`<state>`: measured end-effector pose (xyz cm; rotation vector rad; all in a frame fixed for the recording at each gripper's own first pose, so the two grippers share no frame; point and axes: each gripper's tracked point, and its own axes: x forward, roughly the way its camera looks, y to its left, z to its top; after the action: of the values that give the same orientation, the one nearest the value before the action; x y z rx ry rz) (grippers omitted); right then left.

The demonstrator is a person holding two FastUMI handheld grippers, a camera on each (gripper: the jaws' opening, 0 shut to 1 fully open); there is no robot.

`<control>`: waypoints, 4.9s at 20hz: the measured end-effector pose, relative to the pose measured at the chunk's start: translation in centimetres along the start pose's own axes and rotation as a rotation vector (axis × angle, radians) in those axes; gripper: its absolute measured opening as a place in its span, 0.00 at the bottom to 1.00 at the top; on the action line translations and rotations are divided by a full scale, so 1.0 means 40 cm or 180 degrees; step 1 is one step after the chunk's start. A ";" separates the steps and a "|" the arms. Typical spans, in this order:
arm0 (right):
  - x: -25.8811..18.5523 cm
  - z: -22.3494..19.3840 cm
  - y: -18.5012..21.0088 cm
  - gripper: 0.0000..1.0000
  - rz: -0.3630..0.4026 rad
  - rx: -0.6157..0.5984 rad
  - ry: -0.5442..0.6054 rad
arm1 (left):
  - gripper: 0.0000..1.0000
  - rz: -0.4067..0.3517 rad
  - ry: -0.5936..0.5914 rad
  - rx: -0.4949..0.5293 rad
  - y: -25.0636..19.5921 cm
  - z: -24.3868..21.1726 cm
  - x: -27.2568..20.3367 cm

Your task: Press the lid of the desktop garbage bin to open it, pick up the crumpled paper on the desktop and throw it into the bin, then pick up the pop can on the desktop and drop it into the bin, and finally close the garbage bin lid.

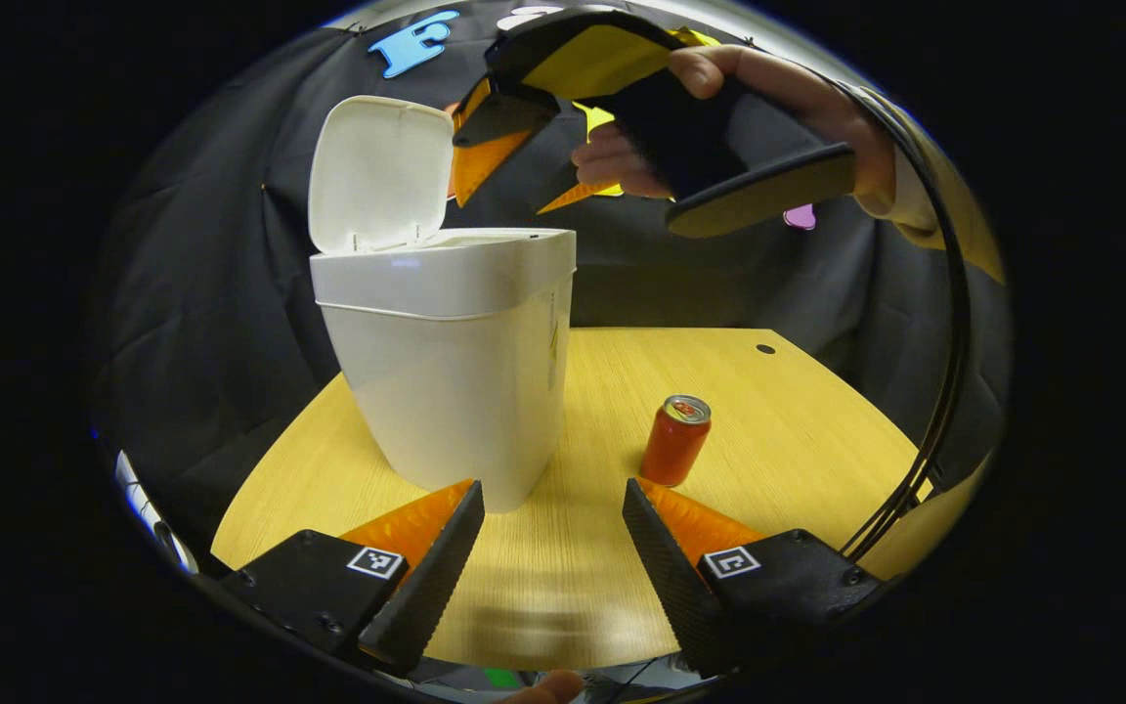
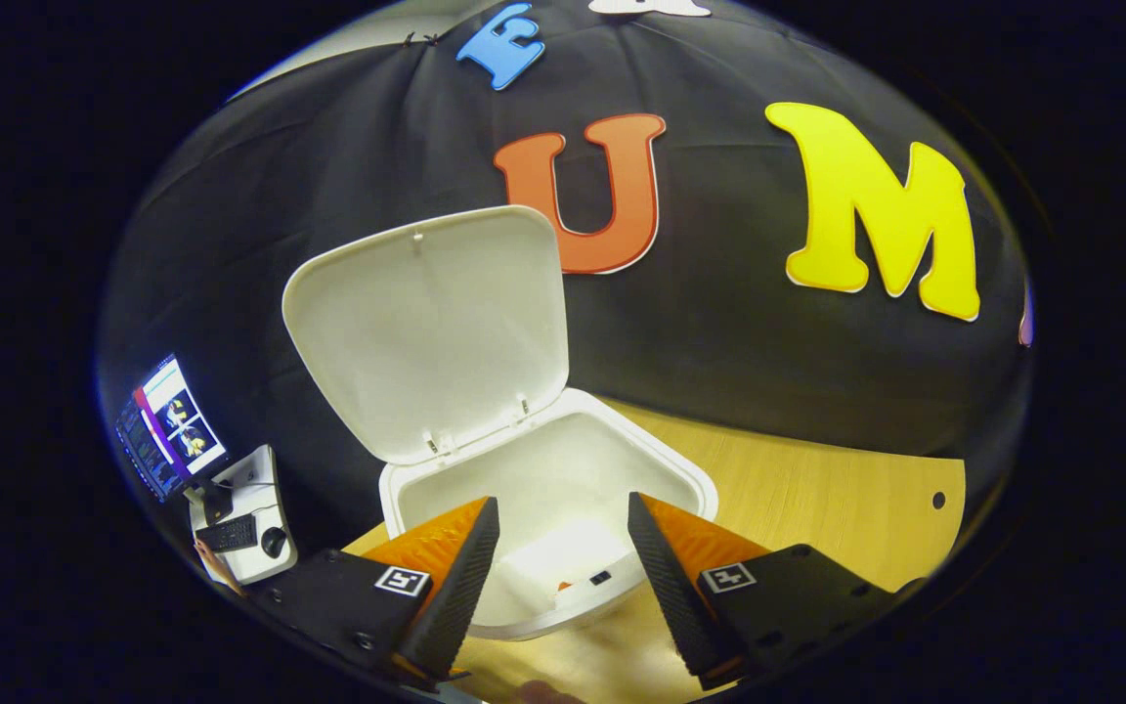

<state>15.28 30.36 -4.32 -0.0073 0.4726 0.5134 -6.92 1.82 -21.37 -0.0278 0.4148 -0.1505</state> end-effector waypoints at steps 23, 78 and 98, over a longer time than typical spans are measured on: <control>-0.531 -0.347 -0.723 0.95 -0.1732 0.0471 0.0252 | 0.96 -0.0441 0.0227 0.0292 -0.283 -0.109 0.291; -0.426 -0.516 -0.740 0.95 -0.1533 0.0936 0.0536 | 0.86 0.0840 0.0336 -0.0116 0.232 0.520 0.249; -0.364 -0.550 -0.679 0.96 -0.1433 0.0820 0.0729 | 0.96 0.0947 -0.0196 0.0131 0.233 0.707 0.183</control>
<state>7.48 -2.95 -20.57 0.0740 0.7359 0.0060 12.39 9.82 1.03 0.0697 0.3500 0.1349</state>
